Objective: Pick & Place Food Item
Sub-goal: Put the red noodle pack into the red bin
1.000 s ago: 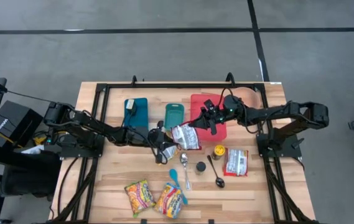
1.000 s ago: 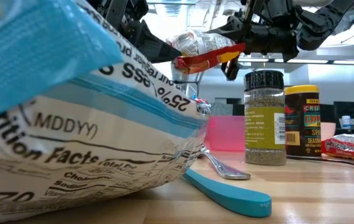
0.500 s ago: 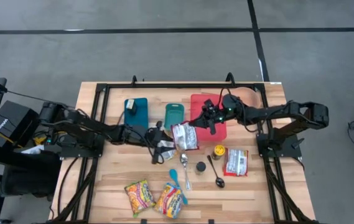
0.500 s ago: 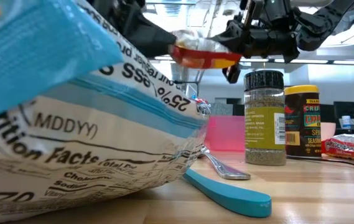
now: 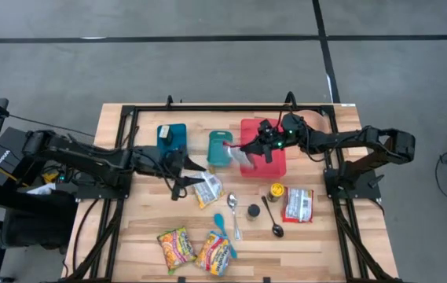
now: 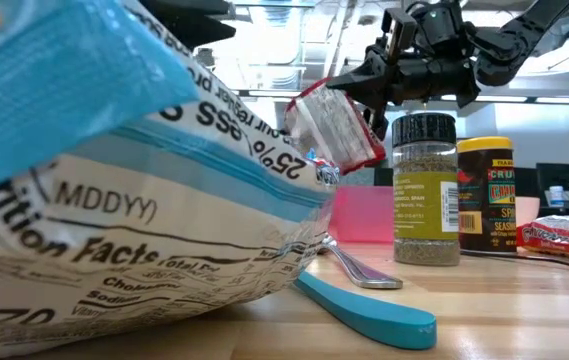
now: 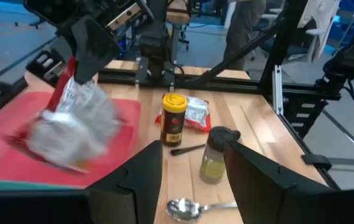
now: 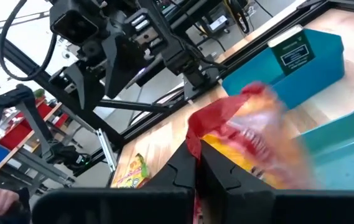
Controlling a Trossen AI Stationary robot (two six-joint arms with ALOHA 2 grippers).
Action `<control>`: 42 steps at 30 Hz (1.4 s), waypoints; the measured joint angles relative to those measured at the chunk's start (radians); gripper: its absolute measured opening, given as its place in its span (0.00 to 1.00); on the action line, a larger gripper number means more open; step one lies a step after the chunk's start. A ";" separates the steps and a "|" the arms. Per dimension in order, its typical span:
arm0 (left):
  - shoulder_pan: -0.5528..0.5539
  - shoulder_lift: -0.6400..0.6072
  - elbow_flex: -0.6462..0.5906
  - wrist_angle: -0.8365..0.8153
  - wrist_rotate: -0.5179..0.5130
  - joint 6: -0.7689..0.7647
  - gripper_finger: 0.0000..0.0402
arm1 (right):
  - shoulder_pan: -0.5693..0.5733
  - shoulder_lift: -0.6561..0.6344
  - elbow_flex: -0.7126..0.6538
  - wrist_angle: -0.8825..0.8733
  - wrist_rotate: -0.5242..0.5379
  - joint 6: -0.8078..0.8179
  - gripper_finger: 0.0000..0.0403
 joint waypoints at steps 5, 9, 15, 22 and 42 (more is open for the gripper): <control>-0.001 -0.042 0.000 -0.056 0.001 -0.029 0.39 | -0.036 -0.031 0.000 -0.044 -0.005 -0.031 0.00; -0.001 -0.038 0.000 -0.072 0.001 -0.034 0.38 | -0.063 -0.092 0.000 -0.144 0.006 -0.075 0.00; -0.001 -0.008 -0.001 -0.066 -0.012 -0.045 0.37 | -0.094 -0.223 0.000 -0.315 0.138 -0.174 0.00; -0.001 0.014 -0.001 -0.075 -0.016 -0.053 0.37 | -0.109 -0.317 0.000 -0.584 0.437 -0.262 0.00; -0.001 0.014 -0.001 -0.056 -0.019 -0.057 0.34 | -0.120 -0.197 0.000 -0.649 0.759 -0.307 0.00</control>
